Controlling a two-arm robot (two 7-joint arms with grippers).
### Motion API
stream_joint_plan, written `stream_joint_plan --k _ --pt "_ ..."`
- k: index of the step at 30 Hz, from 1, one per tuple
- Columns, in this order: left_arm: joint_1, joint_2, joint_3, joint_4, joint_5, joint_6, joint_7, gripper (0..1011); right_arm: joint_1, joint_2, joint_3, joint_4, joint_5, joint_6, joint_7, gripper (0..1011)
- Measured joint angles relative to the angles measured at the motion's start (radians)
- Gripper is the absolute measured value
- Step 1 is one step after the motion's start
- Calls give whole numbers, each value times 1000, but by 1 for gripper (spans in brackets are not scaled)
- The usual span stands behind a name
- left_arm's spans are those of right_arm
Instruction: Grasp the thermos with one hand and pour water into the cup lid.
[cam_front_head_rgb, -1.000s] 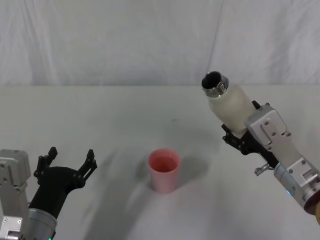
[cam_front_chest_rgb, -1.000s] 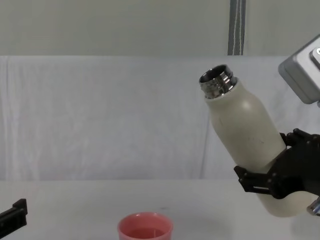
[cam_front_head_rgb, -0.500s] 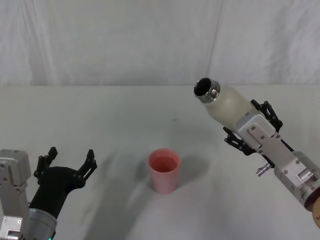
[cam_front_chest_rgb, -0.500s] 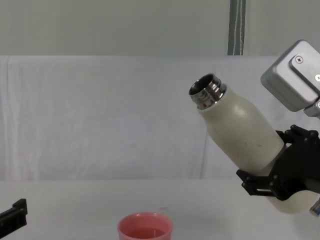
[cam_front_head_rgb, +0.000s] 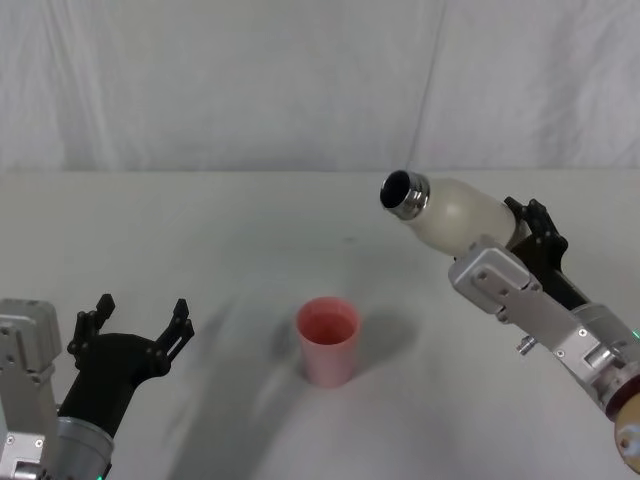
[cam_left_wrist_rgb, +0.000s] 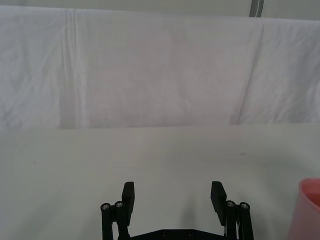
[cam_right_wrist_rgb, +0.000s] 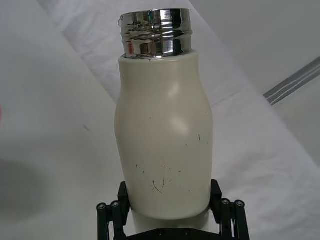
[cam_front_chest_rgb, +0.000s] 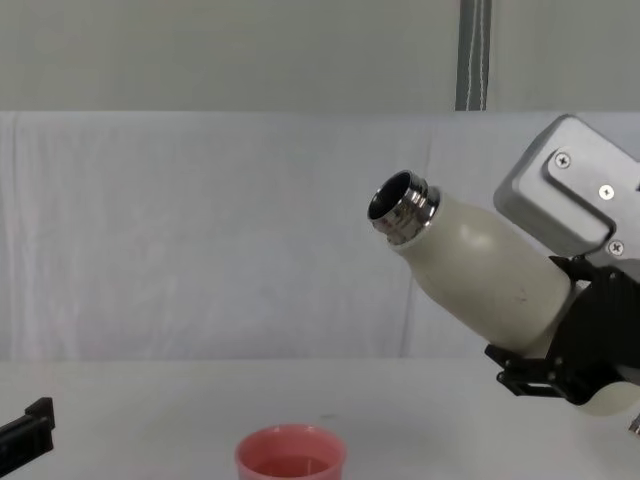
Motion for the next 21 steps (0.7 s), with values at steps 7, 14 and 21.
stream_joint_plan --k 7,14,21 --pt "0 0 0 0 0 0 0 1001 -3 8 -12 -4 -59 -3 -4 959" --pt "0 0 0 0 0 0 0 1001 -12 12 -21 -6 -104 -8 -9 959" --pt "0 0 0 0 0 0 0 1001 -14 20 -42 -2 -152 -8 -10 959"
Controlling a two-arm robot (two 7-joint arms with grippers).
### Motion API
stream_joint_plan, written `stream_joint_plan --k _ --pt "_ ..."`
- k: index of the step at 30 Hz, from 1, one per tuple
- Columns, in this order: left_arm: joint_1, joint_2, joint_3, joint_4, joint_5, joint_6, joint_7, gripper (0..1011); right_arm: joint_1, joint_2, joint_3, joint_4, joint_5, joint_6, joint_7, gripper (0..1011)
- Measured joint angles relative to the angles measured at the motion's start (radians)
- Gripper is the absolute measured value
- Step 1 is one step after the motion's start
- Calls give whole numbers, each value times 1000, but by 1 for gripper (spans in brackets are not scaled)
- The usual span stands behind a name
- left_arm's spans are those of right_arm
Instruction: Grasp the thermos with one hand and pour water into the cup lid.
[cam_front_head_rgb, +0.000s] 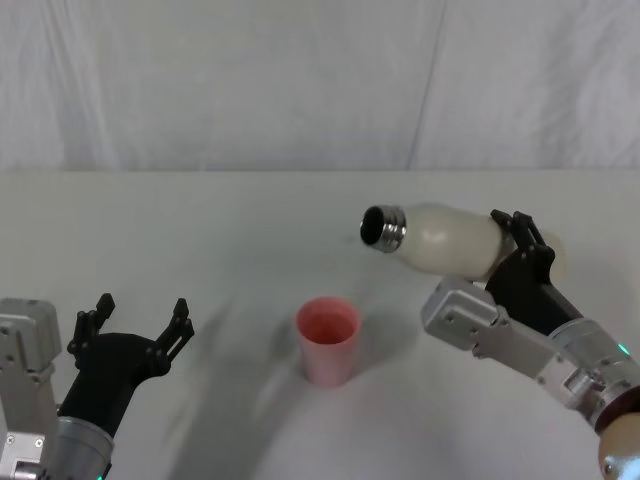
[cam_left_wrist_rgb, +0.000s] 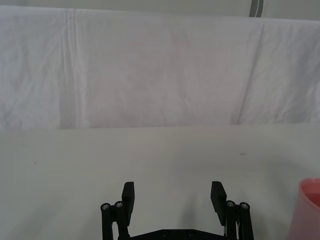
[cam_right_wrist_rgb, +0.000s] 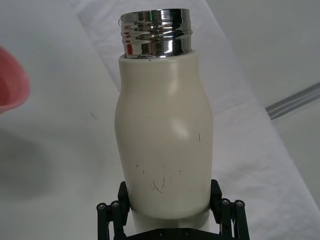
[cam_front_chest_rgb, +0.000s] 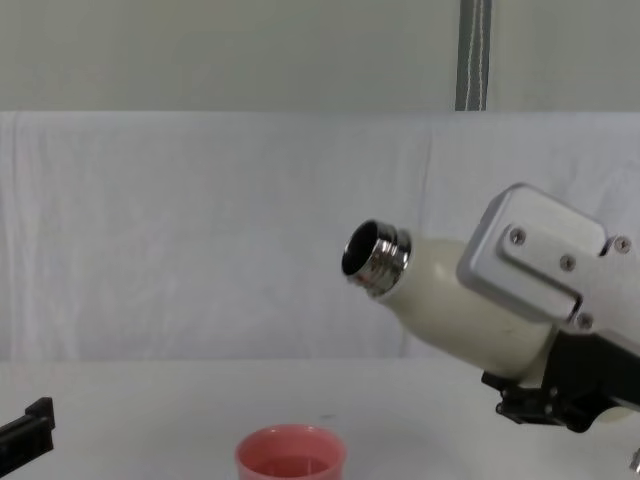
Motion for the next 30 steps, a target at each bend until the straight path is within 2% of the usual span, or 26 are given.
stream_joint_plan --k 13,30 --pt "0 0 0 0 0 0 0 1001 21 28 -51 10 -119 10 8 959" --pt "0 0 0 0 0 0 0 1001 50 35 -82 38 -191 11 4 959"
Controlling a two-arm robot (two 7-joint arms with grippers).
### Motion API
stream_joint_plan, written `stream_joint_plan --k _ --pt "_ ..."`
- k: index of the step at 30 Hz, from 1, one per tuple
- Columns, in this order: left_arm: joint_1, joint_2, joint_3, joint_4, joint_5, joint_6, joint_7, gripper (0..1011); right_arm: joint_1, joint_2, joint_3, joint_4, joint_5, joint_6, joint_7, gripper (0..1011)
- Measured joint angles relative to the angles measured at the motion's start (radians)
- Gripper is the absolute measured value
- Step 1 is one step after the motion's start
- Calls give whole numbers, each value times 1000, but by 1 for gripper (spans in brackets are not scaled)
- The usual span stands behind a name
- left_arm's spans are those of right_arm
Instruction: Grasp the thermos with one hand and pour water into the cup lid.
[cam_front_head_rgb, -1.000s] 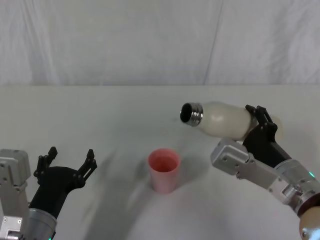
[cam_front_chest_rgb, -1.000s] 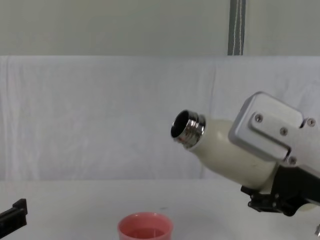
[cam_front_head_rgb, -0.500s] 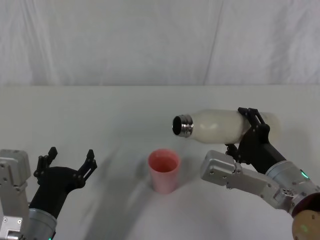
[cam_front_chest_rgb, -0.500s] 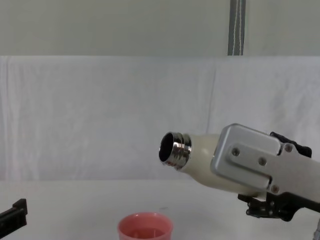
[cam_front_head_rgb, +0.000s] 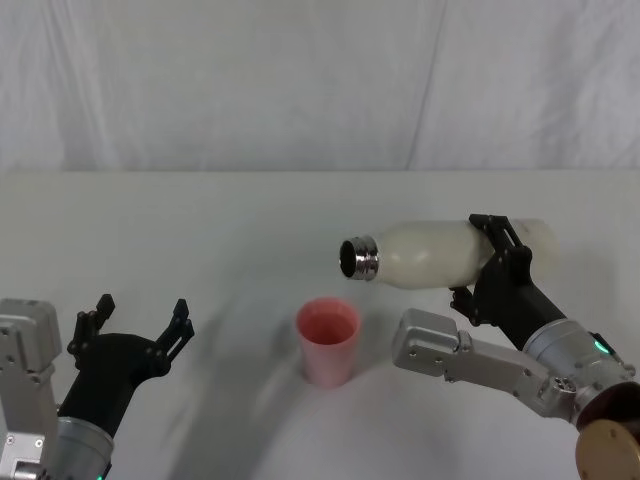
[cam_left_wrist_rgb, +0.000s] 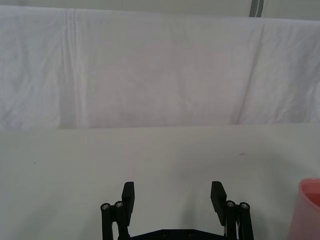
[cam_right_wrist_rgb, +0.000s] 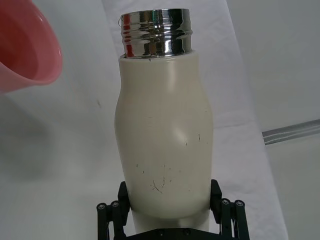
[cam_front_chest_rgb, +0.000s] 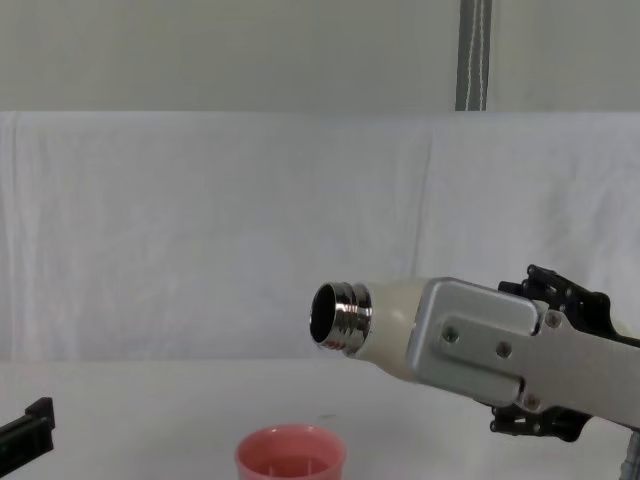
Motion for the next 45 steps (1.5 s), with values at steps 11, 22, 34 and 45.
stream_joint_plan --k 11,22,34,45 --pt "0 0 0 0 0 0 0 1001 12 6 -19 14 -34 -5 -10 959" --pt "0 0 0 0 0 0 0 1001 24 12 -41 30 -67 -10 -20 959" --pt "0 0 0 0 0 0 0 1001 26 18 -55 35 -94 -10 -33 959" --pt "0 0 0 0 0 0 0 1001 31 27 -63 35 -111 -9 -34 959"
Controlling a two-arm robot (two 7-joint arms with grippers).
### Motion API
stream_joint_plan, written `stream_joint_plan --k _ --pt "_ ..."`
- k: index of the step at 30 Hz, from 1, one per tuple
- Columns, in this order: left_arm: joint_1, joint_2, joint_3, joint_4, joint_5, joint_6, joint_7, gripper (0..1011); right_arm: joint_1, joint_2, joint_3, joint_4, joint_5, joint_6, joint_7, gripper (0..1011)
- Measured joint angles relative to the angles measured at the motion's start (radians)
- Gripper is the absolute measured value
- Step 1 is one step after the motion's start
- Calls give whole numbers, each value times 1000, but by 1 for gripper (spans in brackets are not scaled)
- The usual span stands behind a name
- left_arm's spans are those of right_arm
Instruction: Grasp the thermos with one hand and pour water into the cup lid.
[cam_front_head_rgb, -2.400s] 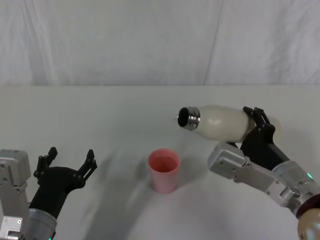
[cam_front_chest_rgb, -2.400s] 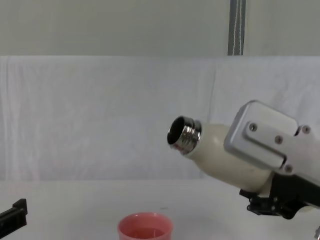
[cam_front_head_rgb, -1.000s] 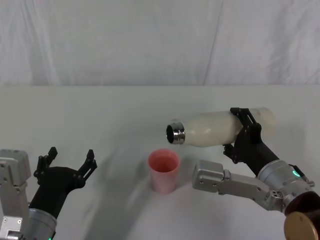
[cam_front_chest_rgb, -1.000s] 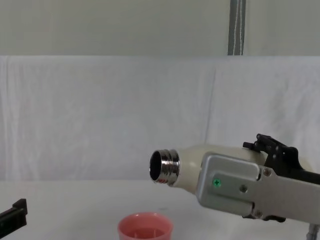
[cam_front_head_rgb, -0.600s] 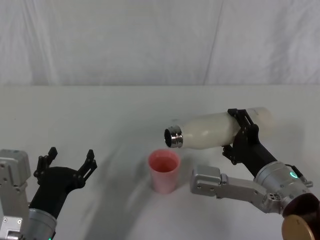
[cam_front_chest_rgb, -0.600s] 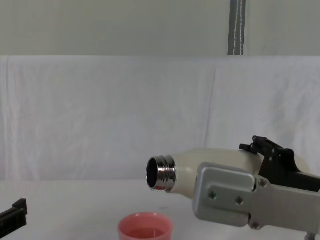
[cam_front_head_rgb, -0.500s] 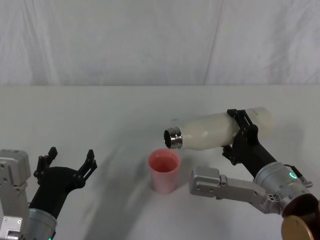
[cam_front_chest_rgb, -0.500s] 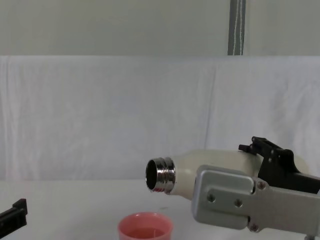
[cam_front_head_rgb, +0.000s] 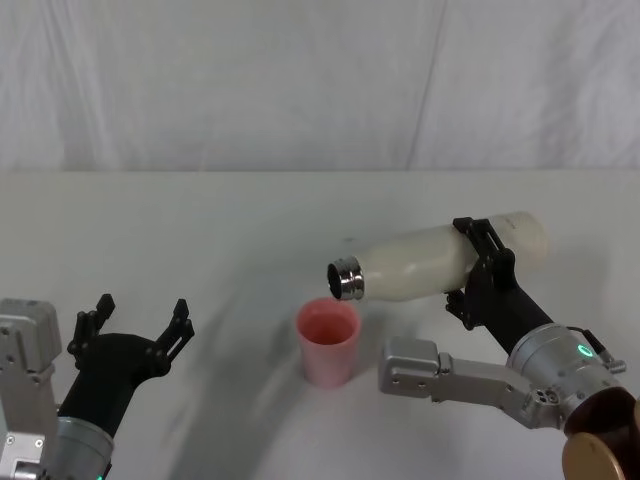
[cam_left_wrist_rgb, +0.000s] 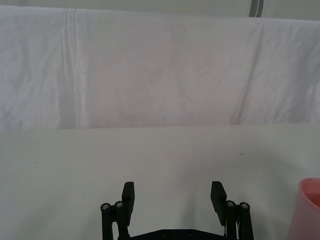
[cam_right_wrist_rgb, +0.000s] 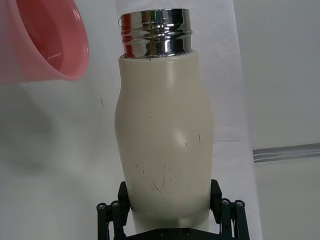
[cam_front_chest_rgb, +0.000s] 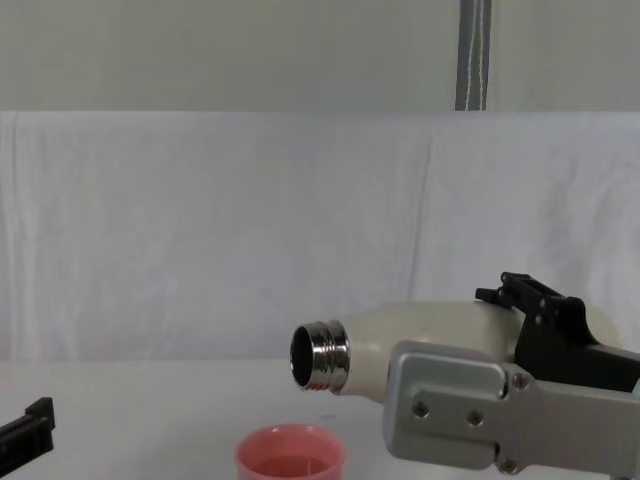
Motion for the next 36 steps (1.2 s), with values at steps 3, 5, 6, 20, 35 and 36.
stream_joint_plan --k 3,5,6,20,35,36 --pt "0 0 0 0 0 0 0 1001 3 2 -3 0 -4 0 2 959" --pt "0 0 0 0 0 0 0 1001 5 4 -4 2 -6 0 5 959" --pt "0 0 0 0 0 0 0 1001 5 4 -4 3 -7 0 6 959" --pt "0 0 0 0 0 0 0 1001 26 11 -14 18 -27 0 8 959" --pt "0 0 0 0 0 0 0 1001 37 17 -26 27 -47 1 2 959" --pt "0 0 0 0 0 0 0 1001 37 18 -26 27 -48 1 1 959"
